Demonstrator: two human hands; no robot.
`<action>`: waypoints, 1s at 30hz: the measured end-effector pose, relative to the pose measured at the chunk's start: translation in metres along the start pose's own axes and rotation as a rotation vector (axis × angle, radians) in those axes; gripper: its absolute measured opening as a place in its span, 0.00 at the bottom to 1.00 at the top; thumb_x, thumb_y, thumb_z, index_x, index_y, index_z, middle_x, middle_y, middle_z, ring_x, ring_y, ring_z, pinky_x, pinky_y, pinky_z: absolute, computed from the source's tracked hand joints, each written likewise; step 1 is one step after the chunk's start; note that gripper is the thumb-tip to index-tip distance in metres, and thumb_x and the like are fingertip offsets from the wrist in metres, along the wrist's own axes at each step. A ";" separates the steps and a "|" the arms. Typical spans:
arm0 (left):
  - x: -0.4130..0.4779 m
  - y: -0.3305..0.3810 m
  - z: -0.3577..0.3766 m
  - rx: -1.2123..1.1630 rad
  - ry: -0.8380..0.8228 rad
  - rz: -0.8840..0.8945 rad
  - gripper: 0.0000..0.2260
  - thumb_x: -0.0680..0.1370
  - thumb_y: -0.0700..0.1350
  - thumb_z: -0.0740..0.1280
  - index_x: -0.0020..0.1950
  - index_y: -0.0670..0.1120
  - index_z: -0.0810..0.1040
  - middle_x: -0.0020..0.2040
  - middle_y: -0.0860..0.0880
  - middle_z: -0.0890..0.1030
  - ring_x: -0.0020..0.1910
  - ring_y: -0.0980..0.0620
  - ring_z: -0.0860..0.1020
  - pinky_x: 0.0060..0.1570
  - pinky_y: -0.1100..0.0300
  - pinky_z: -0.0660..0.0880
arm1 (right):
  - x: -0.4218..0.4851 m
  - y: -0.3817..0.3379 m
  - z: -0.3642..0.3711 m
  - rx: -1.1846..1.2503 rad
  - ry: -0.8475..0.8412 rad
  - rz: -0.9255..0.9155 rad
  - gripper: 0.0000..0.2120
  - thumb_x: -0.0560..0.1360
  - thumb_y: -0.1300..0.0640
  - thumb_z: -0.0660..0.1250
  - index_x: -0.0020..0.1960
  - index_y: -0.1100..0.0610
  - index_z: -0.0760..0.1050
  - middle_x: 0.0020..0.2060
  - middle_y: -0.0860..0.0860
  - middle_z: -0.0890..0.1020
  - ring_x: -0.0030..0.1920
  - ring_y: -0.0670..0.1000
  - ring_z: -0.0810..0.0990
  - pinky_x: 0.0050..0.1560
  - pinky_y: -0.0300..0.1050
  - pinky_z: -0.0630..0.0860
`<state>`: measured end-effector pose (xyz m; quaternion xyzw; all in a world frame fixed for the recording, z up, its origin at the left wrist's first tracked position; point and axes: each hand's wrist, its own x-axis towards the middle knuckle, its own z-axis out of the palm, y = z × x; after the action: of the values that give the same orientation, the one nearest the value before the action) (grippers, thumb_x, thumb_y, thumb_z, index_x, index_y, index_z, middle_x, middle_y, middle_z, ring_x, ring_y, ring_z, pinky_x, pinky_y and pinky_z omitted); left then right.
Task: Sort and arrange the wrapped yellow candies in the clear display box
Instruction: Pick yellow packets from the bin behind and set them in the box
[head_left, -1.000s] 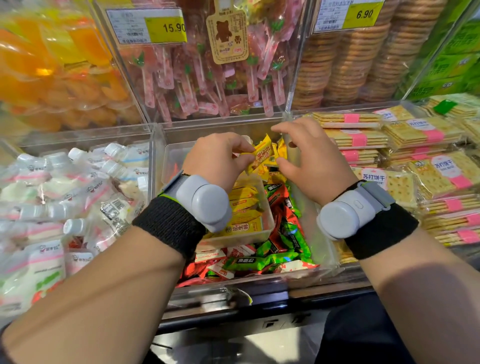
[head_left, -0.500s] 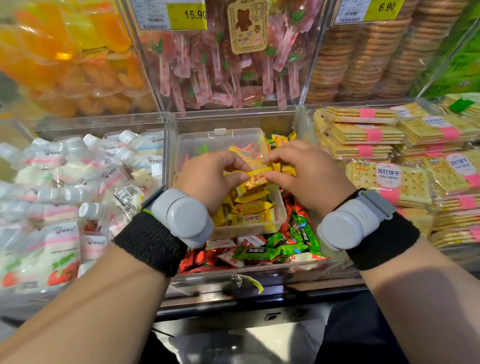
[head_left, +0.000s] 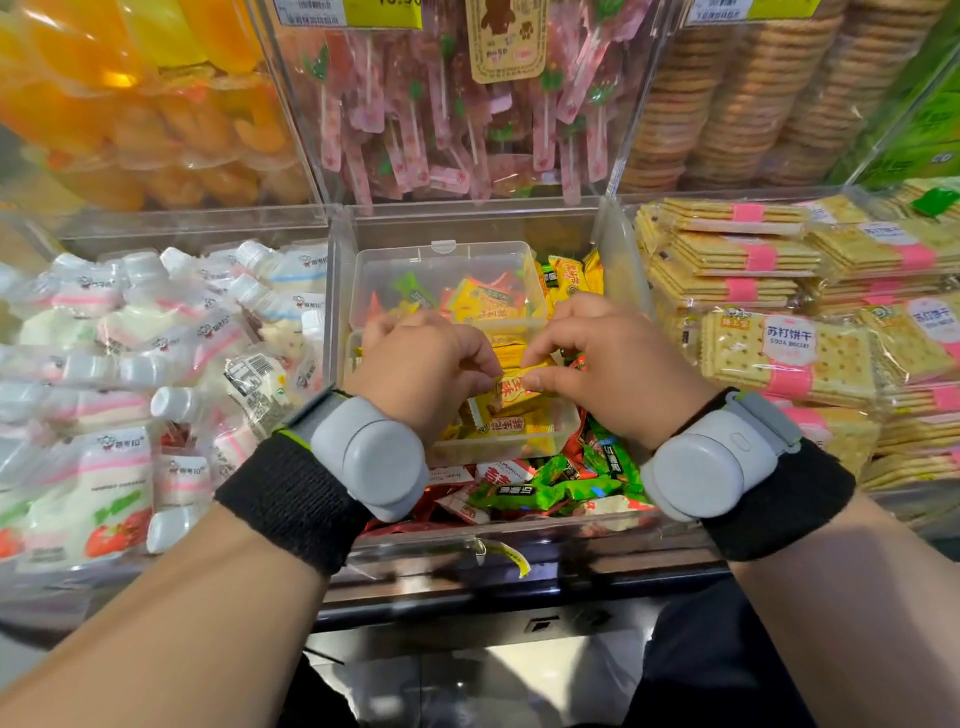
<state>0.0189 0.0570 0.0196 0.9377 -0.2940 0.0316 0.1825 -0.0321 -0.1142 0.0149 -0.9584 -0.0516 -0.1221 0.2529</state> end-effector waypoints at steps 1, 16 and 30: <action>0.000 0.000 0.000 0.015 -0.004 0.011 0.04 0.74 0.51 0.67 0.47 0.57 0.79 0.50 0.53 0.77 0.61 0.53 0.67 0.64 0.54 0.53 | 0.000 -0.001 0.000 0.004 -0.008 0.000 0.05 0.68 0.48 0.71 0.42 0.47 0.80 0.43 0.44 0.71 0.48 0.44 0.68 0.59 0.57 0.67; -0.002 0.001 0.011 0.217 -0.084 0.109 0.03 0.71 0.54 0.70 0.43 0.60 0.81 0.44 0.59 0.76 0.59 0.55 0.66 0.61 0.49 0.53 | -0.002 -0.006 0.009 -0.175 -0.196 0.044 0.04 0.69 0.47 0.70 0.37 0.45 0.79 0.43 0.45 0.73 0.56 0.51 0.68 0.57 0.50 0.58; 0.008 0.013 0.005 0.275 -0.165 0.069 0.06 0.72 0.58 0.67 0.47 0.63 0.79 0.55 0.57 0.78 0.64 0.50 0.66 0.64 0.48 0.53 | 0.002 0.004 0.002 -0.076 -0.132 -0.005 0.03 0.70 0.50 0.69 0.38 0.46 0.78 0.42 0.45 0.76 0.53 0.50 0.71 0.59 0.52 0.63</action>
<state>0.0181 0.0407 0.0208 0.9426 -0.3330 0.0009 0.0263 -0.0290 -0.1165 0.0117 -0.9731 -0.0660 -0.0611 0.2121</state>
